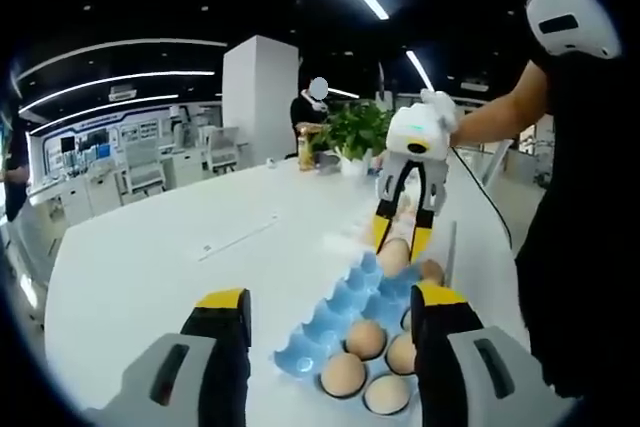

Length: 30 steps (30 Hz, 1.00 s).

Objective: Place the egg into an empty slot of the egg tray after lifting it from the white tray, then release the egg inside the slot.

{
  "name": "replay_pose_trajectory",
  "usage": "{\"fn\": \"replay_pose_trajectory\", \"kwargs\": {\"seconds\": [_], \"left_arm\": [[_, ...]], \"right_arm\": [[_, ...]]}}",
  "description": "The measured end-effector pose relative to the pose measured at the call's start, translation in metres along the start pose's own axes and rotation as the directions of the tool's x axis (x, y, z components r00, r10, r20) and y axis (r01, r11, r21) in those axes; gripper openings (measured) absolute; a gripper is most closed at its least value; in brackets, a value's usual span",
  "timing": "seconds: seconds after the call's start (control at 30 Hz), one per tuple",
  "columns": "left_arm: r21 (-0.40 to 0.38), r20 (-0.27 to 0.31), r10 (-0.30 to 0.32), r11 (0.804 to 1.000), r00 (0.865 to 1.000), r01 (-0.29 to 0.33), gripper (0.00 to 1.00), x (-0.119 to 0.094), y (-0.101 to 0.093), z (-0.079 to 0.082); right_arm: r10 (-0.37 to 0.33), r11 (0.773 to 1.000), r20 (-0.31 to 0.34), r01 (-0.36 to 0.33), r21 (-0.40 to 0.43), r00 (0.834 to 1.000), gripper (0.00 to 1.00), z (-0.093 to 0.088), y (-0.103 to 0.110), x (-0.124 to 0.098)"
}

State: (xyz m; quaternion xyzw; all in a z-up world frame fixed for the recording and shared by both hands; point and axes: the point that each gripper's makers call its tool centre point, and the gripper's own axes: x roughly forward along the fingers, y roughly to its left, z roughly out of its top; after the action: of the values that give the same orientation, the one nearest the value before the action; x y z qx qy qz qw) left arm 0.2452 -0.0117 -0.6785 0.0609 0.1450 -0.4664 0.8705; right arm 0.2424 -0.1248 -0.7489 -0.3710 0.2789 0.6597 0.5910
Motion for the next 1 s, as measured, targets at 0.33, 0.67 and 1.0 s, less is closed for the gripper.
{"fn": "replay_pose_trajectory", "kwargs": {"seconds": [0.33, 0.67, 1.0], "left_arm": [[-0.010, -0.001, -0.004, 1.000, 1.000, 0.004, 0.66, 0.000, -0.001, -0.001], [-0.014, 0.002, -0.003, 1.000, 1.000, 0.003, 0.64, -0.002, 0.000, -0.001], [-0.009, 0.001, 0.002, 1.000, 1.000, -0.002, 0.64, -0.003, 0.001, -0.003]], "right_arm": [[0.021, 1.000, 0.011, -0.020, -0.016, 1.000, 0.24, 0.011, 0.002, 0.013], [0.058, 0.998, 0.009, -0.057, -0.038, 0.998, 0.24, 0.020, 0.008, 0.031], [0.077, 0.996, 0.002, -0.077, -0.048, 0.997, 0.24, 0.022, 0.009, 0.041]]}}
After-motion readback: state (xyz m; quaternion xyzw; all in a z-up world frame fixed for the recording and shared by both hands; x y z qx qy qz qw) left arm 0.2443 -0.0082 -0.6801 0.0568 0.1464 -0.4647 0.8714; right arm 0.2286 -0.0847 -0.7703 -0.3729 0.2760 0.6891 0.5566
